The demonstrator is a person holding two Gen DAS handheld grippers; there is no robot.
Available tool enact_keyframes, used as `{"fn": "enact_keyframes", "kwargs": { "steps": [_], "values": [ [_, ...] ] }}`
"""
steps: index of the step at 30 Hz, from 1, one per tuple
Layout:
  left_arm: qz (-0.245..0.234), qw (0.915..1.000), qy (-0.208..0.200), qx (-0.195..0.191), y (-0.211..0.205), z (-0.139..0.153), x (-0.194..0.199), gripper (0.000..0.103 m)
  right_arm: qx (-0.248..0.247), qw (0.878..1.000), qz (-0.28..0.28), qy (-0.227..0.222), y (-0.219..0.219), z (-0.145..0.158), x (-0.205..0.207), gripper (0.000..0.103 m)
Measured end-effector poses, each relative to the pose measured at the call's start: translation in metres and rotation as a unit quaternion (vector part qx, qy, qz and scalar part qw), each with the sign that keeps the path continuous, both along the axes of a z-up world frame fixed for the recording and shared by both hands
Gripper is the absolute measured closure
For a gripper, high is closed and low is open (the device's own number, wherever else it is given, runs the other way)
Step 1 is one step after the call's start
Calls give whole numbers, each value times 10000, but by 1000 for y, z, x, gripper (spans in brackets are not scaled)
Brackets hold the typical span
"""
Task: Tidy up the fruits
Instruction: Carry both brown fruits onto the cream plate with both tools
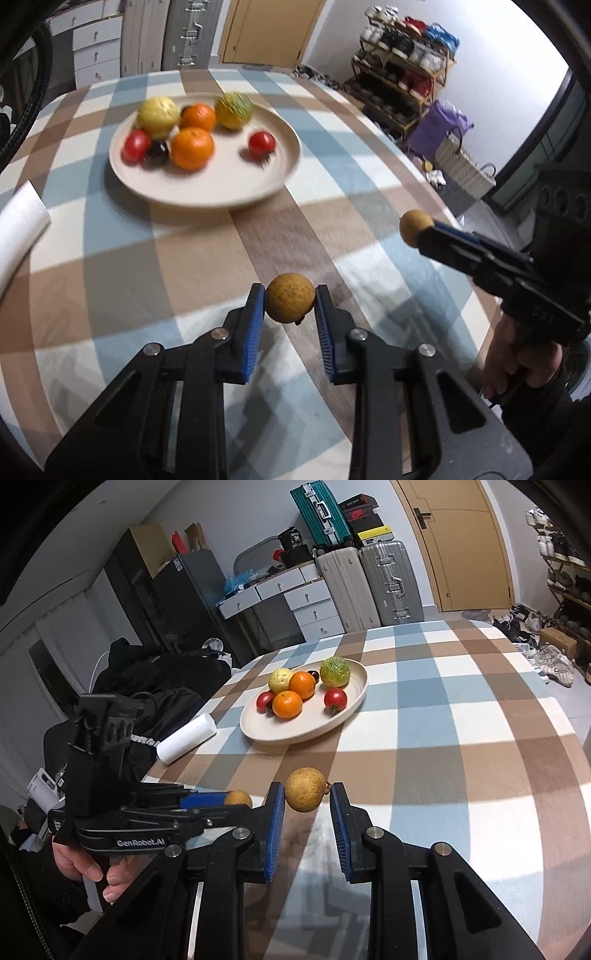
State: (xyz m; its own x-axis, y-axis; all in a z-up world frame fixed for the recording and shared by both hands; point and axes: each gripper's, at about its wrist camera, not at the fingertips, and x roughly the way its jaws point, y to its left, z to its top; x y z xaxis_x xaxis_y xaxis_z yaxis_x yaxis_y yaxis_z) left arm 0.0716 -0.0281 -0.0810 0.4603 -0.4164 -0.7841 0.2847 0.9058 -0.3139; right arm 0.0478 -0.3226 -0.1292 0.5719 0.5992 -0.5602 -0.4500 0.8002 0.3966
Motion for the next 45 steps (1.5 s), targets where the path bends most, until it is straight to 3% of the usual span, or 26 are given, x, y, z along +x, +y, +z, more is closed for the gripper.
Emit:
{"fn": "enact_keyframes", "kwargs": {
  "steps": [8, 16, 26, 33, 45],
  "values": [
    [405, 9988, -236, -168, 25, 24, 52, 78, 233, 9996, 88, -96, 12, 20, 52, 77],
    [481, 9979, -438, 16, 7, 34, 108, 78, 216, 9997, 125, -15, 25, 38, 119, 77],
    [431, 9974, -434, 379, -13, 11, 158, 78, 37, 9977, 60, 679, 39, 6, 197, 77],
    [396, 9980, -300, 379, -14, -7, 171, 78, -175, 9964, 162, 815, 48, -12, 211, 77],
    [333, 9985, -280, 345, -15, -9, 174, 78, -271, 9951, 154, 935, 61, -23, 220, 77]
  ]
}}
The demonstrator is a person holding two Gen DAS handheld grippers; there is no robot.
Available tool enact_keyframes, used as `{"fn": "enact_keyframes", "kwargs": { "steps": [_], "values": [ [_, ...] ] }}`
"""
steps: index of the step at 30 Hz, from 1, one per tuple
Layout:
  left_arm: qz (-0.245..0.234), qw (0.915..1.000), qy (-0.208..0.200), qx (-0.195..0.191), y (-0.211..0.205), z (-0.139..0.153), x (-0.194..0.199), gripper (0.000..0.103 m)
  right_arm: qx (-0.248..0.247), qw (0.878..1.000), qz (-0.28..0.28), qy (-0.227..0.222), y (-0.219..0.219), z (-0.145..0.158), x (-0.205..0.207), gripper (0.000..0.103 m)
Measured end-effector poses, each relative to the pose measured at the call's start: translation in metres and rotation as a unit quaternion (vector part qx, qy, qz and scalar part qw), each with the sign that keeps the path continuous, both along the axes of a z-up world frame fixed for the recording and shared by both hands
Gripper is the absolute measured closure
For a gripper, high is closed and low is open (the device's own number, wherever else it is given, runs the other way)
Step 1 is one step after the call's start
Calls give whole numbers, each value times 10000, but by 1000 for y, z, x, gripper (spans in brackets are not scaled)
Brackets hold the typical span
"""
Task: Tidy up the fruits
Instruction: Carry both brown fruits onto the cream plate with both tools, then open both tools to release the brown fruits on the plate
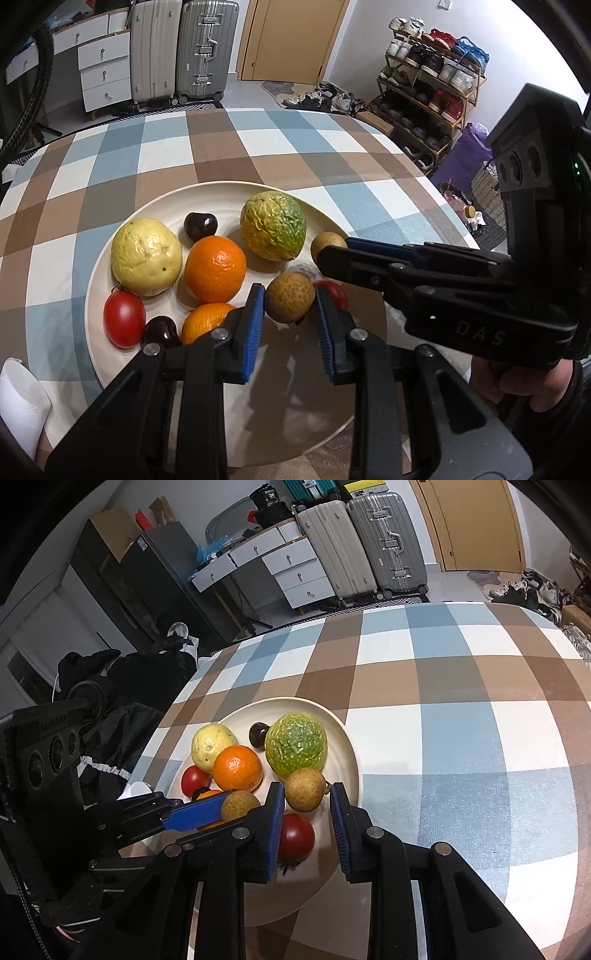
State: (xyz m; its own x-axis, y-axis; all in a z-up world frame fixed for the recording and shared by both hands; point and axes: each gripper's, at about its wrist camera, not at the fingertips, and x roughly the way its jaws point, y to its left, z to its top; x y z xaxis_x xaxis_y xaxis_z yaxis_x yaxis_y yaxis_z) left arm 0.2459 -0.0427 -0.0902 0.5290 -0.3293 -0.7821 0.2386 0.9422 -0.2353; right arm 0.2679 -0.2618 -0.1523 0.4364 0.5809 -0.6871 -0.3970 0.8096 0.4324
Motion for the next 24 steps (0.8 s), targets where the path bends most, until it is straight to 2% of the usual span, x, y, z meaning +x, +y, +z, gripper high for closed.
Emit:
{"fn": "enact_keyframes", "kwargs": {
  "steps": [3, 8, 13, 16, 20, 23, 24],
  "values": [
    [-8, 10000, -5, -31, 1, 0, 0, 78, -119, 9999, -60, 4, 1, -1, 0, 77],
    [9, 10000, 37, -78, 2, 2, -1, 78, -54, 10000, -73, -5, 0, 1, -1, 76],
    [32, 9999, 44, -95, 4, 4, -5, 78, 93, 9996, -225, -132, -8, 11, -7, 63],
    [12, 9999, 35, -104, 4, 7, -11, 77, 264, 9988, -327, -251, -18, 23, -16, 59],
    [44, 9999, -119, -56, 3, 20, -23, 66, 301, 9974, -377, -529, -27, 44, -36, 52],
    [83, 9996, -274, -66, 3, 35, -37, 65, 389, 9958, -407, -723, -34, 58, -54, 48],
    [114, 9993, -351, -30, 2, 41, -42, 63, 426, 9950, -432, -789, -37, 63, -61, 44]
  ]
}}
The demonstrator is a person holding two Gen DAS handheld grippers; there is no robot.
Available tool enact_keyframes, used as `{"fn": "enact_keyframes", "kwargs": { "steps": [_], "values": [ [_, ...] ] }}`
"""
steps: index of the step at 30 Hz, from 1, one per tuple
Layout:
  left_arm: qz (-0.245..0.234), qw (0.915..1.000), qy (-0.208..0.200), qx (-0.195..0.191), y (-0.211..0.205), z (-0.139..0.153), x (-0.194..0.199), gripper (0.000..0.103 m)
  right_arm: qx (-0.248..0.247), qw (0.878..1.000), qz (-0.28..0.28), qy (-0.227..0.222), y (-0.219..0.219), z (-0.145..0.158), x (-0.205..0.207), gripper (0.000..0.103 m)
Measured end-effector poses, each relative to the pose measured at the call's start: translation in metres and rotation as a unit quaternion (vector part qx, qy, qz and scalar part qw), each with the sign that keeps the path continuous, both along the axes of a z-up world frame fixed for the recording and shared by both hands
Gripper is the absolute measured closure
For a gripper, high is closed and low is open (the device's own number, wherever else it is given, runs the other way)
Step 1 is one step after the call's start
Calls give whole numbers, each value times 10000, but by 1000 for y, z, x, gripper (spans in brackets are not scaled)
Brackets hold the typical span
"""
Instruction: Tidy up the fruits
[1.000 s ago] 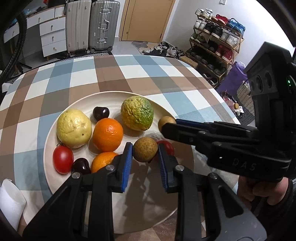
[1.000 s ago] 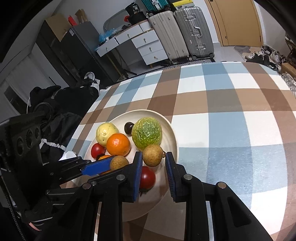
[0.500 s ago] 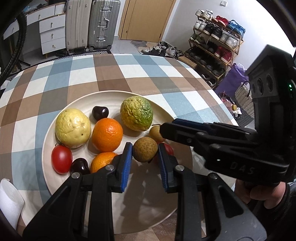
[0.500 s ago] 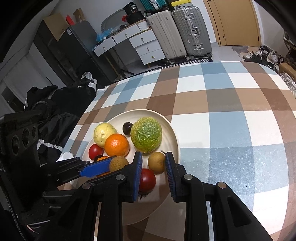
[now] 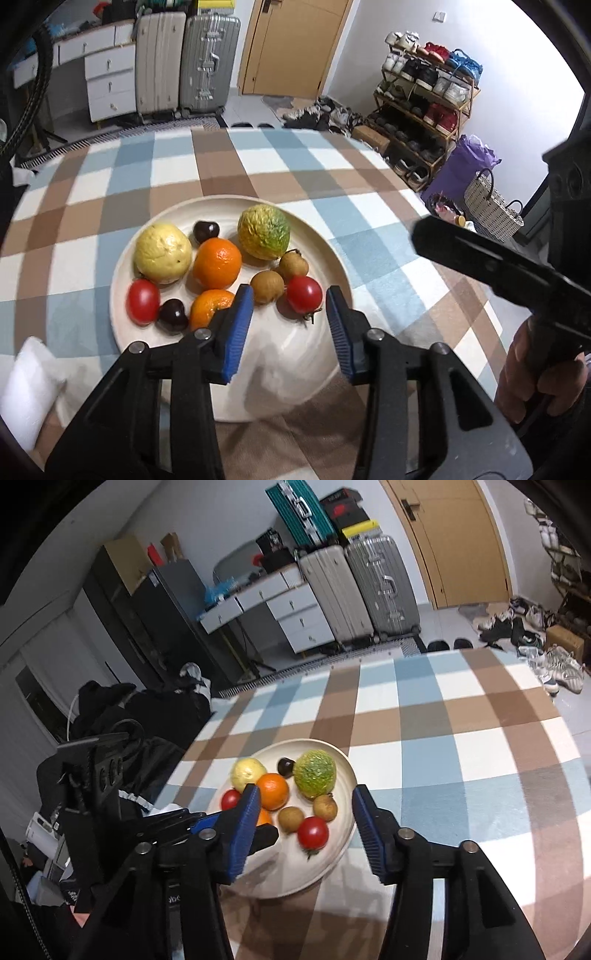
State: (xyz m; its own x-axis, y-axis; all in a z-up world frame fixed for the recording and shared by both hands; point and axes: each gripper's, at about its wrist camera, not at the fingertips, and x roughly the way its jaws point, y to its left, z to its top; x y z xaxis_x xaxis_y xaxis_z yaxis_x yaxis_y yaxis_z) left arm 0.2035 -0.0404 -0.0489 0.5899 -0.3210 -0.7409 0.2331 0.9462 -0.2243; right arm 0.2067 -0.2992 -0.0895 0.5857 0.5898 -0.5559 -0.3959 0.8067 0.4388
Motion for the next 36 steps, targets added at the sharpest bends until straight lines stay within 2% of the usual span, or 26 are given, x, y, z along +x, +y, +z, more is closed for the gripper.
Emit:
{"fn": "enact_keyframes", "kwargs": {
  "steps": [1, 7, 9, 11, 12, 17, 22, 26, 31, 36],
  "values": [
    [39, 9999, -103, 24, 0, 7, -7, 62, 17, 10000, -19, -46, -2, 3, -4, 37],
    [259, 9974, -665, 59, 5, 49, -48, 38, 111, 9977, -214, -636, -17, 33, -50, 23],
    [415, 9951, -898, 70, 9, 65, -64, 22, 198, 9959, -259, -849, -23, 44, -67, 15],
    [566, 9917, -1149, 55, 14, 80, -81, 11, 236, 9932, -330, -1089, -27, 54, -84, 13],
    [628, 9897, -1284, 17, 17, 89, -88, 0, 268, 9918, -343, -1201, -29, 59, -93, 11],
    [923, 9825, -1614, -117, 32, 117, -124, 1, 413, 9829, -367, -1758, -32, 81, -132, 5],
    [1073, 9728, -1943, -668, 56, 138, -161, 1, 442, 9723, -373, -2266, -26, 100, -169, 2],
    [1100, 9591, -2336, -1165, 71, 156, -193, 1, 298, 9666, -512, -2495, -18, 105, -191, 1],
    [1333, 9425, -2824, -1188, 75, 176, -224, 1, 208, 9606, -587, -2709, -8, 108, -211, 1],
    [1552, 9265, -3098, -1469, 76, 186, -239, 1, 4, 9476, -947, -3051, 0, 105, -224, 0]
  ]
}}
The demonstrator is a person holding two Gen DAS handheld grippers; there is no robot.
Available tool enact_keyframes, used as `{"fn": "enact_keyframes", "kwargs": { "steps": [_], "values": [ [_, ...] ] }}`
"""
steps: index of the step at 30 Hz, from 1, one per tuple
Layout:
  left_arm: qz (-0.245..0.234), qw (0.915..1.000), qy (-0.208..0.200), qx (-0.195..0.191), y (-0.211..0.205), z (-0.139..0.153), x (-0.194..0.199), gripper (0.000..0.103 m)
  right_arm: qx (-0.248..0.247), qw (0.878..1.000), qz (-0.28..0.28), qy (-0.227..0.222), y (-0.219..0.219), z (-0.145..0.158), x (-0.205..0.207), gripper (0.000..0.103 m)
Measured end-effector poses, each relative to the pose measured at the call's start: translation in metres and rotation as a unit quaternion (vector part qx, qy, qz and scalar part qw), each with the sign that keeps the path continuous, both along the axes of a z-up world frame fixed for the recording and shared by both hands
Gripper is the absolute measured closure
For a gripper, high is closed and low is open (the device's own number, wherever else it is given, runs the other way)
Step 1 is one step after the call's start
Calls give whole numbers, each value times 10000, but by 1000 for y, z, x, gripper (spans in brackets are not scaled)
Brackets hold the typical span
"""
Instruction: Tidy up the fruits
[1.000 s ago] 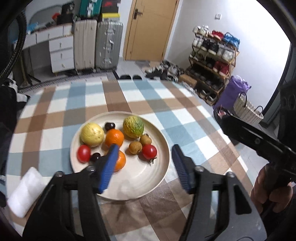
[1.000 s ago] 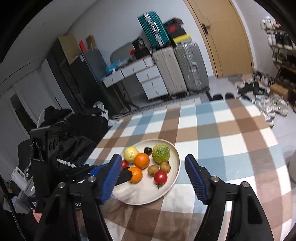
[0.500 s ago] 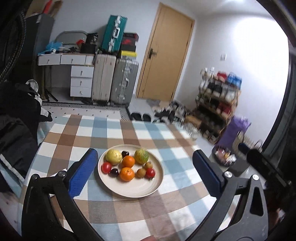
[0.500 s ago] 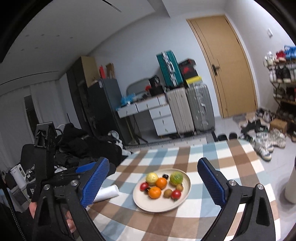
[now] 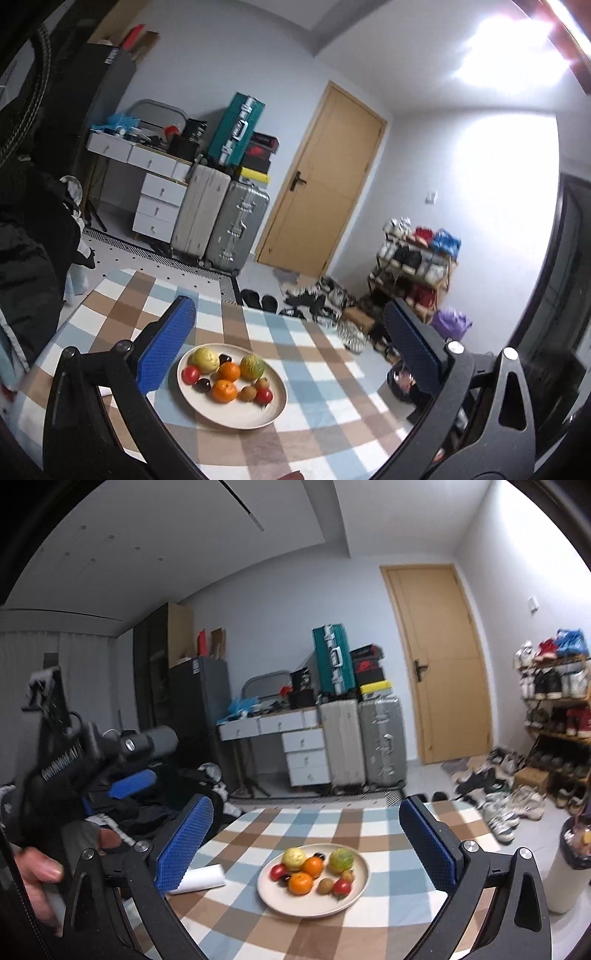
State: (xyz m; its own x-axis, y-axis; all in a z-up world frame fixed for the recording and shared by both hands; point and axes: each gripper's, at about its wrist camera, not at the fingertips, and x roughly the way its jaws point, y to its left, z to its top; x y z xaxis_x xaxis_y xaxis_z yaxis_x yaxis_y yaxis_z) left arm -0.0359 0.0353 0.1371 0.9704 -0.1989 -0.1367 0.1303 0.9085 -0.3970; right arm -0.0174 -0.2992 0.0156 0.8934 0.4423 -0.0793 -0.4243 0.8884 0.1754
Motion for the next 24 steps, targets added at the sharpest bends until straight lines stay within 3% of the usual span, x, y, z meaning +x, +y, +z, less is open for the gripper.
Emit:
{"fn": "enact_keyframes", "kwargs": {
  "steps": [8, 13, 19, 24],
  "values": [
    [261, 9995, -141, 132, -3, 4, -7, 1, -84, 9997, -49, 202, 2, -9, 2, 0],
    [405, 9967, -253, 654, -10, -1, -13, 1, -176, 9997, -37, 179, 1, -10, 0, 0],
    [702, 9883, -417, 1291, -13, -25, -26, 1, -298, 9995, -94, 76, 3, -15, -5, 0],
    [818, 9861, -218, 1427, -5, -63, -22, 1, -495, 9985, -218, -9, 8, -28, -8, 0]
  ]
}}
